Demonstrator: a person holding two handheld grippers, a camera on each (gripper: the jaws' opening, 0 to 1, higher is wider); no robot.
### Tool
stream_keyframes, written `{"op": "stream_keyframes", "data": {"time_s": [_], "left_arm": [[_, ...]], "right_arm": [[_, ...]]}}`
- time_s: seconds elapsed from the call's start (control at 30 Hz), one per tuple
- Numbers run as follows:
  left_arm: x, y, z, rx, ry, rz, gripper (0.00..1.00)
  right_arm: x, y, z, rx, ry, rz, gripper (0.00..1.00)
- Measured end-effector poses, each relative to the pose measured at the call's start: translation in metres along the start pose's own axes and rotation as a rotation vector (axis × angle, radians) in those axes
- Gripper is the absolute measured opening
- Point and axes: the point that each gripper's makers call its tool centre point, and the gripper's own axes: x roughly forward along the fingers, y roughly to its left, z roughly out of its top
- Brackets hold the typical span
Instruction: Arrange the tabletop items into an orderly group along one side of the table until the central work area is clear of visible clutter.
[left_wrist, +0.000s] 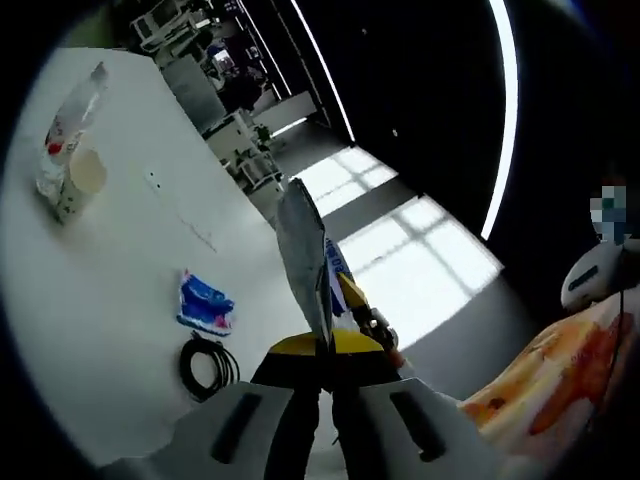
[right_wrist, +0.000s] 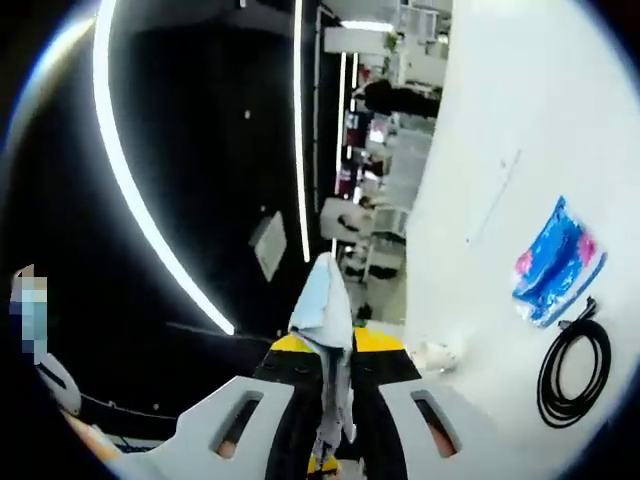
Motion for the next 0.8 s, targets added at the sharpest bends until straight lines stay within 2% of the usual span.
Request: {"op": "stream_keyframes", "data": {"time_s": [0.03, 0.07, 0.1, 0.2, 0.3, 0.37, 0.43, 0.47, 0.5, 0.53, 0.6, 0.63, 0.73, 0.77, 0.8], "left_arm": [[-0.001, -0.002, 0.001, 0.007, 0.011, -0.012, 0.00], [-0.001, -0.001, 0.001, 0.012, 0.017, -0.009, 0.00], [-0.002, 0.005, -0.002, 0.033, 0.047, 0.009, 0.00], [-0.002, 0.010, -0.003, 0.031, 0.063, 0.009, 0.00], [-0.005, 0.018, -0.007, 0.039, 0.090, 0.028, 0.00], [-0.008, 0.025, -0.011, 0.016, 0.109, 0.049, 0.00], [-0.014, 0.028, -0.018, 0.029, 0.161, 0.061, 0.00], [-0.017, 0.028, -0.021, 0.034, 0.180, 0.059, 0.00], [-0.019, 0.028, -0.021, 0.040, 0.184, 0.060, 0.00], [-0.023, 0.033, -0.023, 0.031, 0.207, 0.067, 0.00], [-0.030, 0.051, -0.030, 0.045, 0.260, 0.132, 0.00], [-0.032, 0.060, -0.032, 0.049, 0.270, 0.163, 0.00], [-0.032, 0.078, -0.033, 0.024, 0.262, 0.238, 0.00], [-0.032, 0.087, -0.027, -0.004, 0.218, 0.283, 0.00], [-0.032, 0.092, -0.023, -0.029, 0.186, 0.297, 0.00]], "right_arm": [[-0.001, -0.005, 0.000, -0.051, 0.006, -0.035, 0.04], [0.000, -0.005, -0.001, -0.068, 0.020, -0.039, 0.02], [-0.003, -0.005, -0.005, -0.104, 0.057, -0.047, 0.03], [-0.007, -0.009, -0.008, -0.161, 0.086, -0.083, 0.04], [-0.012, -0.012, -0.012, -0.154, 0.095, -0.087, 0.05], [-0.018, -0.019, -0.015, -0.151, 0.089, -0.105, 0.08], [-0.027, -0.027, -0.021, -0.138, 0.096, -0.130, 0.08], [-0.030, -0.029, -0.029, -0.127, 0.127, -0.136, 0.05], [-0.032, -0.033, -0.034, -0.141, 0.139, -0.155, 0.04], [-0.036, -0.042, -0.042, -0.167, 0.182, -0.189, 0.04], [-0.042, -0.059, -0.056, -0.178, 0.257, -0.268, 0.04], [-0.043, -0.063, -0.060, -0.170, 0.268, -0.285, 0.03], [-0.043, -0.077, -0.072, -0.185, 0.304, -0.340, 0.02], [-0.041, -0.077, -0.074, -0.187, 0.317, -0.338, 0.02], [-0.040, -0.080, -0.079, -0.214, 0.355, -0.341, 0.02]]}}
